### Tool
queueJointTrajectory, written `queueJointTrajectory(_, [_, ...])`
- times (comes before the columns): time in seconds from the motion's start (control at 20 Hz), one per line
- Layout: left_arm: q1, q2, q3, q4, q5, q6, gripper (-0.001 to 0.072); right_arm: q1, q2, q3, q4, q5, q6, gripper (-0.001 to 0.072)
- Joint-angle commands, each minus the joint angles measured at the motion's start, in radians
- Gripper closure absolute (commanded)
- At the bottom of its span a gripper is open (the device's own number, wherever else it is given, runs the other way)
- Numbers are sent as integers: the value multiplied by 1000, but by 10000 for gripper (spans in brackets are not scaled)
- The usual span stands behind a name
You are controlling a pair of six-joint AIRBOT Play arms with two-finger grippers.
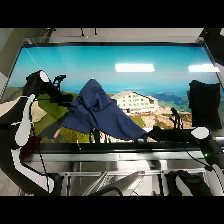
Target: Fold the shirts.
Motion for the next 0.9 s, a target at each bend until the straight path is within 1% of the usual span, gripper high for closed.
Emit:
queueJointTrajectory(0.0, [2,0,-5,-38,0,42,681,1,0,3,64,-47,-58,696])
queueJointTrajectory(0.15, [17,44,28,-43,-29,42,683,0,0,49,161,-64,-156,696])
queueJointTrajectory(0.2, [17,74,50,-68,-50,55,683,0,0,89,204,-67,-188,696])
queueJointTrajectory(0.25, [18,117,83,-129,-80,85,683,-1,0,145,281,-72,-247,696])
queueJointTrajectory(0.35, [18,211,183,-293,-132,129,683,-30,0,293,471,-113,-404,696])
queueJointTrajectory(0.4, [21,257,246,-378,-133,128,683,-61,0,392,554,-161,-496,696])
queueJointTrajectory(0.45, [27,309,317,-477,-121,128,683,-98,0,498,591,-216,-565,696])
queueJointTrajectory(0.5, [37,356,386,-575,-106,128,683,-136,0,600,593,-267,-607,696])
queueJointTrajectory(0.55, [54,403,466,-657,-87,124,682,-176,0,703,592,-315,-624,696])
queueJointTrajectory(0.65, [108,495,566,-684,-45,98,683,-252,3,860,540,-384,-620,696])
queueJointTrajectory(0.75, [198,602,527,-695,-16,74,683,-326,10,945,455,-406,-525,696])
queueJointTrajectory(0.85, [286,708,400,-768,-32,81,683,-369,15,976,463,-349,-517,696])
